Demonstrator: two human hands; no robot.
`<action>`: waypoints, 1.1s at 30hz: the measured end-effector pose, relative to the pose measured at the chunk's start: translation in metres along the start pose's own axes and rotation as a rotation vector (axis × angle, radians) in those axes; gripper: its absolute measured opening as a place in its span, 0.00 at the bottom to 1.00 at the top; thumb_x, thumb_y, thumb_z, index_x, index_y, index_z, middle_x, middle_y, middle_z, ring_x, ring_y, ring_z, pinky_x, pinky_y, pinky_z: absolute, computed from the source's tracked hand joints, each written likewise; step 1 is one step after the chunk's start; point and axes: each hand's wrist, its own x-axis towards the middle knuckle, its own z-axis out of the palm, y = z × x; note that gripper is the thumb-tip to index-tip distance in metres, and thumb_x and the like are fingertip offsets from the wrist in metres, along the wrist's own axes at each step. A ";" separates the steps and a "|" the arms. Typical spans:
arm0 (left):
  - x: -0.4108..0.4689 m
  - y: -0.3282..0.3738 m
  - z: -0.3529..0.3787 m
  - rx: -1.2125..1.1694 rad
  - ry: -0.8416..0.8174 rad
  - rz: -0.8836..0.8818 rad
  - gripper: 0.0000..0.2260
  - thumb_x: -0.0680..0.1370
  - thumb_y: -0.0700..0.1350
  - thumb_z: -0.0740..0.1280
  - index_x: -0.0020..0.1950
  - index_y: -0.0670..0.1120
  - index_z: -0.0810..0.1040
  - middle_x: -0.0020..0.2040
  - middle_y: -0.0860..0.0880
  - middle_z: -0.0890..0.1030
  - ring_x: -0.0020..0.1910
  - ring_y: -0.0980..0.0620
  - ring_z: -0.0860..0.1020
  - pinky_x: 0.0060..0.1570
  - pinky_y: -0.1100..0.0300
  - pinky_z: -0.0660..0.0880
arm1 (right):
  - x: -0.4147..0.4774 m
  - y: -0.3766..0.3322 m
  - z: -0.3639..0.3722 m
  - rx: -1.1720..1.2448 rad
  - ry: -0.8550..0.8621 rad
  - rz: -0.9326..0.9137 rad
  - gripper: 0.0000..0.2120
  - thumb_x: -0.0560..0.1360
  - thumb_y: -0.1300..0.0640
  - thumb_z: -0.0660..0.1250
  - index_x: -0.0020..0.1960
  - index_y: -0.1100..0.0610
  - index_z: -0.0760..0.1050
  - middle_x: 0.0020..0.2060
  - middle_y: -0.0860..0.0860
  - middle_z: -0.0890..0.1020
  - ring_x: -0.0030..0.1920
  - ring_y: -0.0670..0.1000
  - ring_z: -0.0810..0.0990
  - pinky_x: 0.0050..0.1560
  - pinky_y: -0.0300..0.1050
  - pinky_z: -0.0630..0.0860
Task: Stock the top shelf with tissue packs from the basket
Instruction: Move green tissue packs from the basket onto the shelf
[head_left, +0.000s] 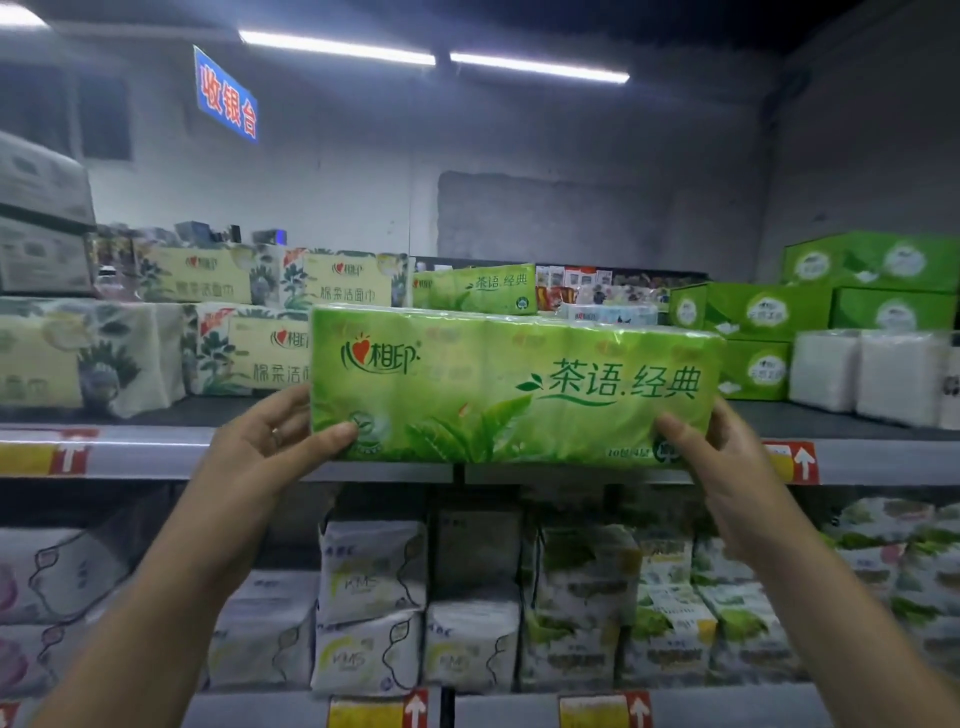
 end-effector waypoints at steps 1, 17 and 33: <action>0.004 0.001 -0.001 0.013 -0.005 -0.007 0.44 0.51 0.63 0.81 0.63 0.47 0.77 0.56 0.50 0.84 0.57 0.54 0.81 0.63 0.54 0.72 | 0.004 -0.001 0.001 -0.019 -0.009 0.000 0.41 0.47 0.23 0.70 0.55 0.42 0.73 0.47 0.34 0.82 0.49 0.35 0.80 0.52 0.37 0.71; 0.084 -0.011 -0.004 0.380 -0.096 0.054 0.07 0.75 0.43 0.71 0.52 0.51 0.82 0.47 0.58 0.85 0.48 0.62 0.82 0.49 0.68 0.74 | 0.076 0.007 0.009 -0.113 -0.036 0.062 0.32 0.72 0.44 0.65 0.72 0.56 0.64 0.62 0.45 0.72 0.65 0.48 0.70 0.62 0.42 0.66; 0.098 -0.030 -0.009 0.738 -0.075 0.025 0.09 0.76 0.48 0.70 0.55 0.50 0.82 0.47 0.56 0.85 0.48 0.57 0.80 0.51 0.60 0.75 | 0.087 0.023 0.009 -0.325 -0.118 0.072 0.10 0.75 0.53 0.67 0.56 0.48 0.73 0.53 0.44 0.80 0.55 0.45 0.78 0.58 0.44 0.71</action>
